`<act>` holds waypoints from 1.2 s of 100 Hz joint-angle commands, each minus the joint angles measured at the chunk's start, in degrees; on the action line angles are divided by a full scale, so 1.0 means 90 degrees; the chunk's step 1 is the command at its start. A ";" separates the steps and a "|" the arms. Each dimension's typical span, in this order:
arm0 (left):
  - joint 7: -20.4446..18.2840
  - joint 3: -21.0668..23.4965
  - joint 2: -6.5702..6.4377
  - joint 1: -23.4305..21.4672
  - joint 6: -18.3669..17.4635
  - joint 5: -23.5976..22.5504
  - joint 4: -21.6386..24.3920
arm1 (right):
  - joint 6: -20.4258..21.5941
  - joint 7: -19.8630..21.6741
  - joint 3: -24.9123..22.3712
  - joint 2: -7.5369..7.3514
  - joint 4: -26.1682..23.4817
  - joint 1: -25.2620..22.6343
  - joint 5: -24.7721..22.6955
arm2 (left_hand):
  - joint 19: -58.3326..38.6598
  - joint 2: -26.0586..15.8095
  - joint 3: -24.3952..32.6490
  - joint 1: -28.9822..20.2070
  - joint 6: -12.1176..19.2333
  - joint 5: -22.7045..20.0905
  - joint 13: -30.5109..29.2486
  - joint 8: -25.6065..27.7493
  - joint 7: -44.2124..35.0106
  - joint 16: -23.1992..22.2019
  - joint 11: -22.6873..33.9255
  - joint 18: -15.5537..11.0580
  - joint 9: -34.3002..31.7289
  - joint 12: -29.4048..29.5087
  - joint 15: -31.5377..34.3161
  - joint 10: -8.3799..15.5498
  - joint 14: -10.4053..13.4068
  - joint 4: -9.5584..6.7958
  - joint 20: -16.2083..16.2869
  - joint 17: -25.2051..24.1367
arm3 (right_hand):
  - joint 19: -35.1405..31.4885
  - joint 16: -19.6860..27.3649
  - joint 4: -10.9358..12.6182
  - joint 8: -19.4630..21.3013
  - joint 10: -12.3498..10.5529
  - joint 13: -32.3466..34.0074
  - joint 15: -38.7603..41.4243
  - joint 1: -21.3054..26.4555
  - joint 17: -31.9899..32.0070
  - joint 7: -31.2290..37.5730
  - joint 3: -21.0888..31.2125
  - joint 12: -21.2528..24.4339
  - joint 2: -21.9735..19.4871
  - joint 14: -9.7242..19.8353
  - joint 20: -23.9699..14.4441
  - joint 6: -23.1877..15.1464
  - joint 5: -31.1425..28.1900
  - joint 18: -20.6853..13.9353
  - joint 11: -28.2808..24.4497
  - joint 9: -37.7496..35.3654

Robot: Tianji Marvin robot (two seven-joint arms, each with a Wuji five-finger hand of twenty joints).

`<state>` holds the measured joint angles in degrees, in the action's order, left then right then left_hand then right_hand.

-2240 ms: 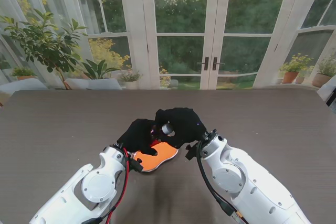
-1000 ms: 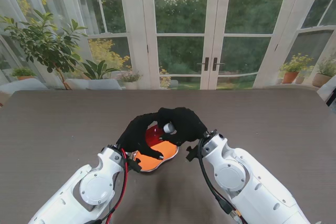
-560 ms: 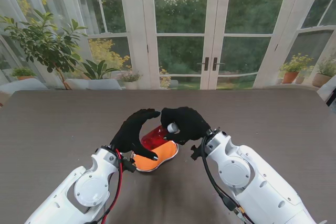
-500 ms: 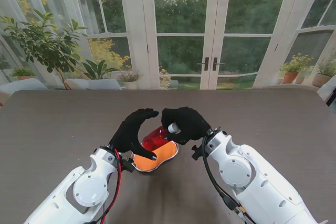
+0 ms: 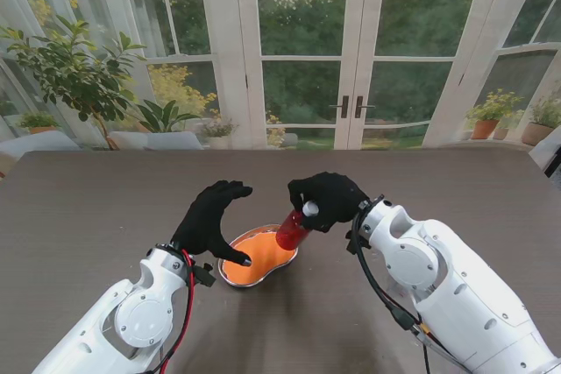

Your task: Collect the cotton balls from the tray into a sample bottle

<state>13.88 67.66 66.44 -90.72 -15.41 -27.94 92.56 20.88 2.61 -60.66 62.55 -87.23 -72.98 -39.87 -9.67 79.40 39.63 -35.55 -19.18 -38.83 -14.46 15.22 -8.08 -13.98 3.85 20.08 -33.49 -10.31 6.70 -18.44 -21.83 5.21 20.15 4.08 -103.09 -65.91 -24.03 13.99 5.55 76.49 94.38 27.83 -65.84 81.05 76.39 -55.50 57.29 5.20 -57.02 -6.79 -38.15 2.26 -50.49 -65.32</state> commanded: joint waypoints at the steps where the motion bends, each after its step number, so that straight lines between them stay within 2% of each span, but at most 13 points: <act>1: -0.0171 0.0039 -0.0030 -0.0047 0.0030 -0.0082 0.0071 | -0.0107 0.0149 -0.0038 -0.0072 0.0055 0.0107 -0.0058 | 0.0153 -0.6223 -0.0058 0.0060 0.0597 -0.0107 0.0087 0.0049 -0.0027 -0.0017 0.0008 -0.0135 -0.0074 -0.0063 0.0033 0.0016 0.0119 -0.0209 0.0103 -0.0012 | -0.1043 -0.0146 0.0417 0.0225 -0.0905 -0.0091 0.0575 0.0878 -0.0294 0.0732 0.0925 -0.0079 -0.0615 0.0843 -0.0095 -0.0166 -0.0204 -0.1035 -0.0590 -0.0630; 18: -0.0206 0.0085 -0.0050 -0.0094 0.0054 -0.0154 0.0109 | -0.0223 0.0627 0.0028 -0.0188 0.0242 0.0363 -0.0330 | 0.0178 -0.6303 -0.0089 0.0056 0.0604 -0.0131 0.0094 0.0090 -0.0038 -0.0024 -0.0005 -0.0147 -0.0089 -0.0082 0.0024 0.0021 0.0127 -0.0216 0.0159 -0.0026 | -0.0824 -0.0112 0.0393 0.0239 -0.0951 -0.0089 0.0483 0.0851 -0.0259 0.0713 0.0923 -0.0091 -0.0672 0.0867 -0.0023 -0.0165 -0.0114 -0.1011 -0.0595 -0.0555; 39: -0.0206 0.0185 -0.0054 -0.0199 0.0117 -0.0168 0.0191 | -0.0219 0.0895 0.0206 -0.0284 0.0539 0.0625 -0.0721 | 0.0204 -0.6342 -0.0112 0.0024 0.0604 -0.0165 0.0101 0.0127 -0.0046 -0.0027 -0.0006 -0.0139 -0.0119 -0.0100 0.0013 0.0005 0.0119 -0.0229 0.0212 -0.0030 | -0.0543 -0.0012 0.0369 0.0254 -0.1030 -0.0084 0.0284 0.0798 -0.0208 0.0692 0.0924 -0.0068 -0.0728 0.0881 0.0070 -0.0208 -0.0035 -0.0953 -0.0585 -0.0477; 73: -0.0230 0.0238 -0.0060 -0.0282 0.0162 -0.0163 0.0268 | -0.0226 0.1182 0.0591 -0.0353 0.1034 0.0989 -0.0819 | 0.0229 -0.6383 -0.0137 -0.0002 0.0603 -0.0190 0.0087 0.0170 -0.0049 -0.0032 -0.0004 -0.0126 -0.0168 -0.0129 0.0002 -0.0017 0.0101 -0.0240 0.0271 -0.0023 | -0.0022 0.0289 0.0333 0.0265 -0.1128 -0.0082 -0.0197 0.0721 -0.0103 0.0651 0.0924 0.0064 -0.0812 0.0810 0.0254 -0.0229 0.0088 -0.0758 -0.0545 -0.0363; 86: -0.0243 0.0246 -0.0062 -0.0299 0.0173 -0.0153 0.0285 | -0.0270 0.1190 0.0670 -0.0360 0.1151 0.1042 -0.0842 | 0.0237 -0.6390 -0.0143 -0.0007 0.0596 -0.0190 0.0089 0.0179 -0.0044 -0.0034 -0.0004 -0.0130 -0.0178 -0.0137 -0.0001 -0.0021 0.0093 -0.0242 0.0286 -0.0019 | 0.0480 0.0672 0.0325 0.0250 -0.1148 -0.0079 -0.0747 0.0688 0.0006 0.0609 0.0872 0.0216 -0.0902 0.0652 0.0444 -0.0195 0.0123 -0.0455 -0.0488 -0.0301; 100: -0.0257 0.0250 -0.0065 -0.0315 0.0177 -0.0146 0.0294 | -0.0291 0.1177 0.0693 -0.0365 0.1237 0.1055 -0.0872 | 0.0244 -0.6398 -0.0144 -0.0002 0.0603 -0.0206 0.0087 0.0190 -0.0047 -0.0035 -0.0002 -0.0118 -0.0192 -0.0146 -0.0003 -0.0037 0.0092 -0.0244 0.0301 -0.0016 | 0.1174 0.1252 0.0372 0.0214 -0.1201 -0.0080 -0.1608 0.0662 0.0174 0.0524 0.0668 0.0468 -0.1079 0.0371 0.0661 -0.0201 0.0161 0.0040 -0.0302 -0.0258; 109: -0.0275 0.0246 -0.0067 -0.0316 0.0182 -0.0135 0.0298 | -0.0297 0.1207 0.0715 -0.0367 0.1294 0.1079 -0.0828 | 0.0244 -0.6397 -0.0151 0.0002 0.0597 -0.0217 0.0084 0.0195 -0.0050 -0.0037 0.0002 -0.0117 -0.0204 -0.0152 -0.0002 -0.0047 0.0085 -0.0243 0.0309 -0.0007 | 0.1734 0.1764 0.0447 0.0166 -0.1125 -0.0080 -0.2474 0.0897 0.0345 0.0416 0.0566 0.0735 -0.1086 0.0345 0.0826 -0.0194 0.0186 0.0104 -0.0037 -0.0174; 120: -0.0288 0.0237 -0.0069 -0.0307 0.0172 -0.0131 0.0287 | -0.0269 0.1156 0.0736 -0.0361 0.1377 0.1098 -0.0817 | 0.0243 -0.6400 -0.0149 0.0006 0.0587 -0.0232 0.0072 0.0203 -0.0055 -0.0041 0.0008 -0.0110 -0.0226 -0.0161 0.0006 -0.0053 0.0080 -0.0245 0.0321 0.0006 | 0.1840 0.1874 0.0458 0.0167 -0.1105 -0.0083 -0.2658 0.0914 0.0388 0.0414 0.0536 0.0836 -0.1082 0.0307 0.0844 -0.0194 0.0186 0.0140 0.0019 -0.0200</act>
<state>12.49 69.80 65.79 -93.37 -13.96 -29.31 94.86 18.31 12.46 -54.20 59.36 -75.38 -63.09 -47.10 -9.22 79.39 39.62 -35.57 -19.18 -40.40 -14.50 16.72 -8.34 -14.00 3.91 20.08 -34.19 -11.33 6.70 -19.07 -21.83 5.20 22.25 4.08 -87.04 -49.90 -24.08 14.16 5.42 75.81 71.06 27.81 -61.79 81.06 74.85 -49.39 52.64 5.67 -50.16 -7.09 -35.48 2.51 -48.53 -64.18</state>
